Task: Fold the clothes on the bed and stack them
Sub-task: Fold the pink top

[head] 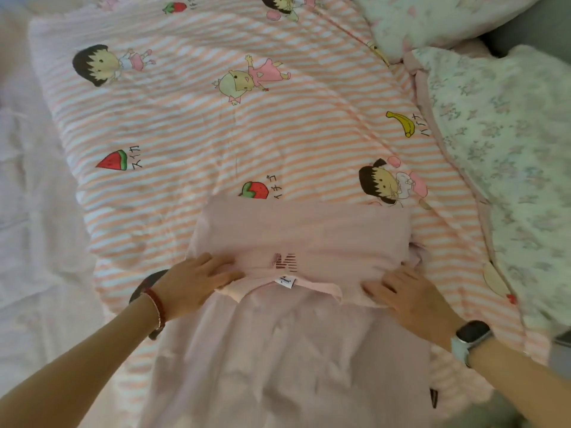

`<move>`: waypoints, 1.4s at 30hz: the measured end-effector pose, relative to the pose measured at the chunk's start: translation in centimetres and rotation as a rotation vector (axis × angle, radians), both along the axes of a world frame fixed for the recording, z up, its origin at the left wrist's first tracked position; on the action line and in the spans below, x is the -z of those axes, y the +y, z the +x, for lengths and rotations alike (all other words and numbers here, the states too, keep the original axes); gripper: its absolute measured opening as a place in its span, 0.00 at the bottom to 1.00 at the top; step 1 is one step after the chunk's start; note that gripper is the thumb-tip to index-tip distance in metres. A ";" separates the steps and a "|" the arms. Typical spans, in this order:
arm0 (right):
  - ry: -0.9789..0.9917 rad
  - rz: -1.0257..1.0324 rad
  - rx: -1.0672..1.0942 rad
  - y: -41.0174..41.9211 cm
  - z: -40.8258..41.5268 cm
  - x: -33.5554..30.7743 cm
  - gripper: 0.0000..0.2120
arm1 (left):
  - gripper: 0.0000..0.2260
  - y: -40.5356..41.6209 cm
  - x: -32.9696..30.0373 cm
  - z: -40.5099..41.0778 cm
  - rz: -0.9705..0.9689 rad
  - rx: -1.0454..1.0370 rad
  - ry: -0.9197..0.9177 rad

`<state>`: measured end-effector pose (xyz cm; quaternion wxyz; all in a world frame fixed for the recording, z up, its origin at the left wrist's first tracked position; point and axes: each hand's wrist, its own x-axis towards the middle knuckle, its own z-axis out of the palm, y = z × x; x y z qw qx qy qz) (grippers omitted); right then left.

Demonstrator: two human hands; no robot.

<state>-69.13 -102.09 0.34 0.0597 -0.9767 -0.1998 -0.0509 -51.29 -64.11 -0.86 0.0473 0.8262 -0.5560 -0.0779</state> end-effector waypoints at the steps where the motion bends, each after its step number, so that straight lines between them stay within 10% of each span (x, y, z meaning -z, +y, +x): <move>1: 0.061 -0.052 -0.024 0.2 -1.3 0.7 0.23 | 0.23 0.3 0.4 -0.9 0.112 -0.018 0.052; 6: 0.403 -0.105 -0.004 0.8 -4.1 1.6 0.19 | 0.14 -0.9 -1.5 -2.6 0.634 -0.095 0.368; 14: 0.139 -0.043 0.383 2.6 4.7 -0.3 0.16 | 0.21 -6.7 -0.4 4.3 0.045 -0.319 -0.037; 20: 0.643 -0.131 0.595 -0.2 11.9 2.2 0.25 | 0.25 -10.1 2.0 10.2 0.499 -0.540 0.391; 27: 0.798 -0.123 0.639 -3.0 12.7 -0.7 0.18 | 0.16 -9.3 -1.1 12.8 0.574 -0.491 0.455; 38: -0.134 -0.114 0.776 -3.1 14.4 -9.0 0.16 | 0.08 -9.6 -9.8 13.5 -0.234 -0.621 -0.198; 42: -0.154 -0.042 0.713 -0.7 8.2 -8.1 0.15 | 0.09 -5.5 -7.7 8.3 -0.230 -0.454 -0.196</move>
